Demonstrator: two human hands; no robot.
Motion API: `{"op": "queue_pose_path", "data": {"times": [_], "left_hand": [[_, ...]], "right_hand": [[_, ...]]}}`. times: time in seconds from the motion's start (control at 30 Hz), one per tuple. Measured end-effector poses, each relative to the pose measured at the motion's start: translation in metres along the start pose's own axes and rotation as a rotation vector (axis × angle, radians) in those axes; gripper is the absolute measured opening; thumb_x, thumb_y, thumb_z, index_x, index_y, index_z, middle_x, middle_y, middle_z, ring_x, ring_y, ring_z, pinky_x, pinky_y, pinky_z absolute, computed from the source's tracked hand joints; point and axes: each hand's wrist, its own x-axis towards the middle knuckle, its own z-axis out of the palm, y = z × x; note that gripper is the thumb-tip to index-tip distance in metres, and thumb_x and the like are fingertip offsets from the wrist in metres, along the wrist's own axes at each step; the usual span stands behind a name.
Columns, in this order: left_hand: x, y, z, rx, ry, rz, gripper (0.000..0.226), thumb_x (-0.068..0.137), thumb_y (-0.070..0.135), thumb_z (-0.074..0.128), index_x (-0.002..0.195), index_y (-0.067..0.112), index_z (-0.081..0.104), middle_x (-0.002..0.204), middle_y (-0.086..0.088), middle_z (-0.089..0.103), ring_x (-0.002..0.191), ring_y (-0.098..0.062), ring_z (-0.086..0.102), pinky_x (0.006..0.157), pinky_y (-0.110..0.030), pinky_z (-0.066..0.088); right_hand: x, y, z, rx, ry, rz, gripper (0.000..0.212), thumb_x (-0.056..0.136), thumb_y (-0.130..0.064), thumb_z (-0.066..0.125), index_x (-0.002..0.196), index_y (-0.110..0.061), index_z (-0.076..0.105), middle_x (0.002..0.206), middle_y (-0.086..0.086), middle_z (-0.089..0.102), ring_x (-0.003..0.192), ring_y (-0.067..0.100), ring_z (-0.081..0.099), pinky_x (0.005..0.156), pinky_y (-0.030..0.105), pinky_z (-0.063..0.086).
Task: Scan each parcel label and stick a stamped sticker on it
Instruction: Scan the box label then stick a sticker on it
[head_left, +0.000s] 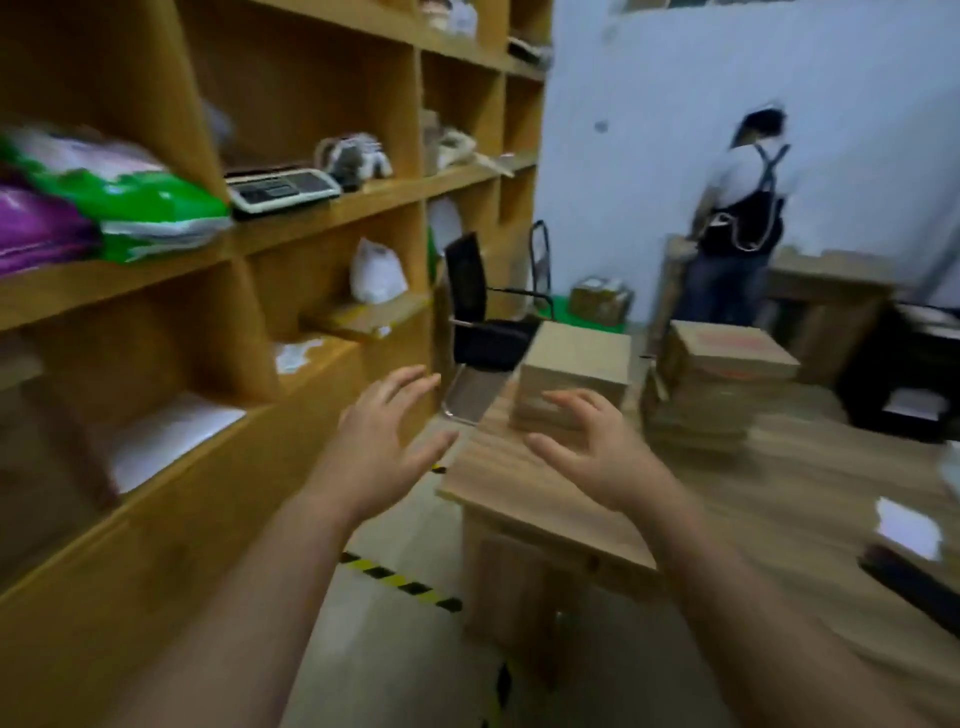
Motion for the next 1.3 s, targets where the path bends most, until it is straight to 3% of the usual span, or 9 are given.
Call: {"op": "queue_pose_path", "data": {"times": [0.17,0.4,0.8,1.0,1.17,1.3], "left_hand": [[0.076,0.056,0.098,-0.075,-0.098,0.11,0.061,0.091,0.053,0.058,0.146,0.03,0.043,0.152,0.012,0.035,0.14,-0.009,0.031,0.115,-0.039,0.03],[0.159,0.055,0.173,-0.093,-0.222,0.112,0.063,0.09,0.058,0.054,0.147,0.035,0.039,0.153,0.014,0.033,0.142,-0.009,0.028,0.116,-0.042,0.03],[0.323,0.015,0.284,-0.149,-0.353,0.142,0.065,0.09,0.059,0.053,0.148,0.033,0.038,0.154,0.012,0.033,0.142,-0.013,0.029,0.115,-0.039,0.029],[0.349,-0.01,0.331,-0.177,-0.4,0.089,0.062,0.091,0.055,0.056,0.145,0.028,0.044,0.151,0.005,0.039,0.139,-0.017,0.034,0.115,-0.041,0.03],[0.364,0.008,0.364,-0.161,-0.486,0.075,0.062,0.092,0.053,0.054,0.148,0.034,0.036,0.155,0.009,0.032,0.142,-0.014,0.027,0.114,-0.042,0.029],[0.379,0.053,0.391,-0.215,-0.504,0.105,0.063,0.092,0.053,0.055,0.149,0.037,0.033,0.155,0.011,0.029,0.143,-0.012,0.024,0.114,-0.039,0.027]], "right_hand": [[0.015,0.102,-0.052,0.027,0.05,0.145,0.064,0.086,-0.062,0.059,0.144,-0.04,0.039,0.15,-0.013,0.036,0.135,0.009,0.038,0.105,0.033,0.04],[0.07,0.178,-0.064,0.01,0.079,0.229,0.065,0.086,-0.065,0.058,0.143,-0.038,0.042,0.148,-0.013,0.04,0.137,0.008,0.036,0.112,0.039,0.038],[0.202,0.266,-0.072,-0.051,0.126,0.385,0.062,0.089,-0.056,0.06,0.144,-0.032,0.044,0.145,-0.012,0.042,0.132,0.008,0.04,0.105,0.027,0.036],[0.237,0.302,-0.045,-0.027,0.061,0.4,0.06,0.09,-0.053,0.061,0.143,-0.028,0.047,0.143,-0.011,0.044,0.13,0.005,0.041,0.106,0.026,0.037],[0.254,0.335,-0.079,-0.057,0.232,0.382,0.048,0.09,-0.044,0.064,0.135,-0.026,0.056,0.131,-0.005,0.055,0.119,0.01,0.05,0.103,0.036,0.046],[0.251,0.376,-0.127,-0.154,0.345,0.387,0.045,0.091,-0.044,0.062,0.132,-0.027,0.058,0.137,-0.004,0.055,0.129,0.016,0.047,0.108,0.042,0.043]]}}
